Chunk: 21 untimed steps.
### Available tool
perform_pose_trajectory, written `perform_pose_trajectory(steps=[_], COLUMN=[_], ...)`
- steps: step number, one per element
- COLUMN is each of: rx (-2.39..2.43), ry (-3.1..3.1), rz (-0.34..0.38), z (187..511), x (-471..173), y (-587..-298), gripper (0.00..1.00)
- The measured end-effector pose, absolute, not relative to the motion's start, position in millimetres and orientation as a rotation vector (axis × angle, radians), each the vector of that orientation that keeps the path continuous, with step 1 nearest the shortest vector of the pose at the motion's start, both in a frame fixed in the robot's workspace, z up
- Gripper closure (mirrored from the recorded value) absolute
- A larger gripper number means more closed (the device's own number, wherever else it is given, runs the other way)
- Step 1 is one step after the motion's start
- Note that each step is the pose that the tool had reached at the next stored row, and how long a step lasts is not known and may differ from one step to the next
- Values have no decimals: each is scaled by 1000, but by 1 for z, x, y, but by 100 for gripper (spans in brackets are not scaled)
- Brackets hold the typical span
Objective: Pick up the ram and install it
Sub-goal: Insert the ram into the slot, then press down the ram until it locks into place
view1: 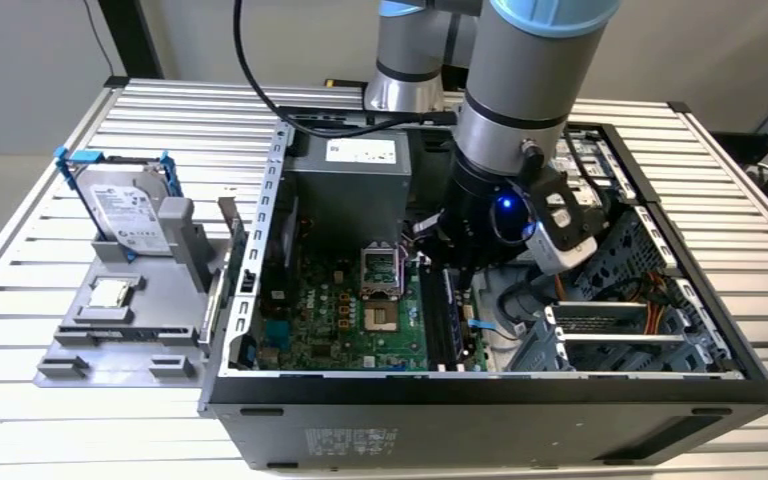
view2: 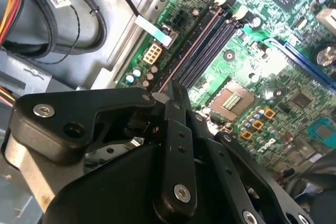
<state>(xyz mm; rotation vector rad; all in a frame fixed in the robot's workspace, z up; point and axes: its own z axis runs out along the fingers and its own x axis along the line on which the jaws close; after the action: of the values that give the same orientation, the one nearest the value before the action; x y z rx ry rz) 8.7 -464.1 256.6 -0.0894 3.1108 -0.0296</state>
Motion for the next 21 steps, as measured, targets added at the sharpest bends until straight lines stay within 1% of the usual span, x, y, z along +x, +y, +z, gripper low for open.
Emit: perform_pose_trajectory(steps=[7,12,16,21], rx=[-253,-325,-397,-470], ry=[3107,3117,3107,3093], rz=[-26,-11,8,51], z=[257,257,257,257], x=[9,9,9,9], y=[-464,-464,-464,-464], gripper=[100,100,100,100])
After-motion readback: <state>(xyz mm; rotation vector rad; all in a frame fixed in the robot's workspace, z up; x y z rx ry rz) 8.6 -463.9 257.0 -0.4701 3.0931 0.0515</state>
